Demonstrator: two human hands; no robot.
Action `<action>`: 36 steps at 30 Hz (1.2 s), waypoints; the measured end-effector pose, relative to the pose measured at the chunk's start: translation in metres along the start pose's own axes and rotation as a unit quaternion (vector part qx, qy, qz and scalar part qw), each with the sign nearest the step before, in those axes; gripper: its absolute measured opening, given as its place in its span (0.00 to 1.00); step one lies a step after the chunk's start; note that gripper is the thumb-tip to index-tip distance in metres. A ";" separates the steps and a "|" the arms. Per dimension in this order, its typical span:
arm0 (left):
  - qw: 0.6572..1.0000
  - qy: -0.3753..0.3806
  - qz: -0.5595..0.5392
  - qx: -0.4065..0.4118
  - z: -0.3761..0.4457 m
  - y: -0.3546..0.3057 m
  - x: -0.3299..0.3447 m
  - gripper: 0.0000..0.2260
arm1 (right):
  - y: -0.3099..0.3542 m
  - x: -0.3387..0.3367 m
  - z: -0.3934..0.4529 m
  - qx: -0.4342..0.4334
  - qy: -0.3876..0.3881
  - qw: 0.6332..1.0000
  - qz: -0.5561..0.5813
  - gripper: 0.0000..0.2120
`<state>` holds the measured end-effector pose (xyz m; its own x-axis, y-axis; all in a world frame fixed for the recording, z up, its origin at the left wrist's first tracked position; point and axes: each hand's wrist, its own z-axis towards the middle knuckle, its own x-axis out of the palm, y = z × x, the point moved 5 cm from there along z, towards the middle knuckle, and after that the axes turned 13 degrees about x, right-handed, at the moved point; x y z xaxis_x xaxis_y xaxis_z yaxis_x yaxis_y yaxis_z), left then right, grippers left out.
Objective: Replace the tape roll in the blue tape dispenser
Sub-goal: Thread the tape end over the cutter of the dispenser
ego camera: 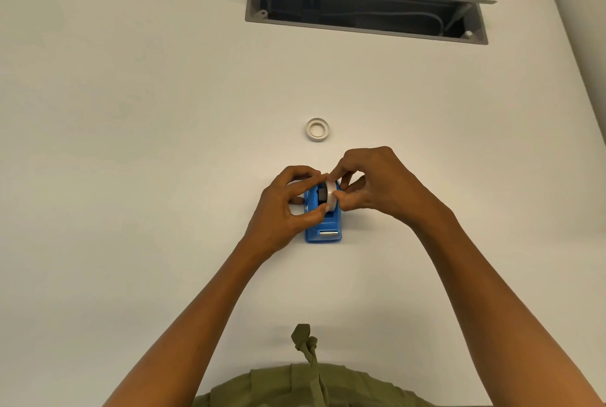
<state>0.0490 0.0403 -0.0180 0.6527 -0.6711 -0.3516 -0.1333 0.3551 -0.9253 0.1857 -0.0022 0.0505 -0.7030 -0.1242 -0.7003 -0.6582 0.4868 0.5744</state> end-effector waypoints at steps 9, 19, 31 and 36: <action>1.000 0.000 -0.002 0.004 0.000 0.001 0.000 0.20 | -0.002 -0.001 0.002 -0.024 -0.008 1.000 0.016 0.08; 1.000 0.004 -0.002 0.004 0.000 0.001 0.000 0.20 | -0.002 0.000 0.003 -0.014 0.002 1.000 0.014 0.10; 1.000 0.009 -0.002 0.002 0.001 0.003 -0.001 0.20 | -0.006 0.000 0.005 -0.016 0.009 0.999 0.037 0.10; 1.000 0.008 -0.003 0.004 0.002 0.004 -0.001 0.19 | -0.008 -0.001 0.007 -0.027 0.013 0.999 0.039 0.09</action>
<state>0.0495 0.0436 -0.0209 0.6411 -0.6839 -0.3482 -0.1228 0.3565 -0.9262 0.1928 0.0001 0.0437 -0.7587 -0.1100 -0.6421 -0.6142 0.4493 0.6488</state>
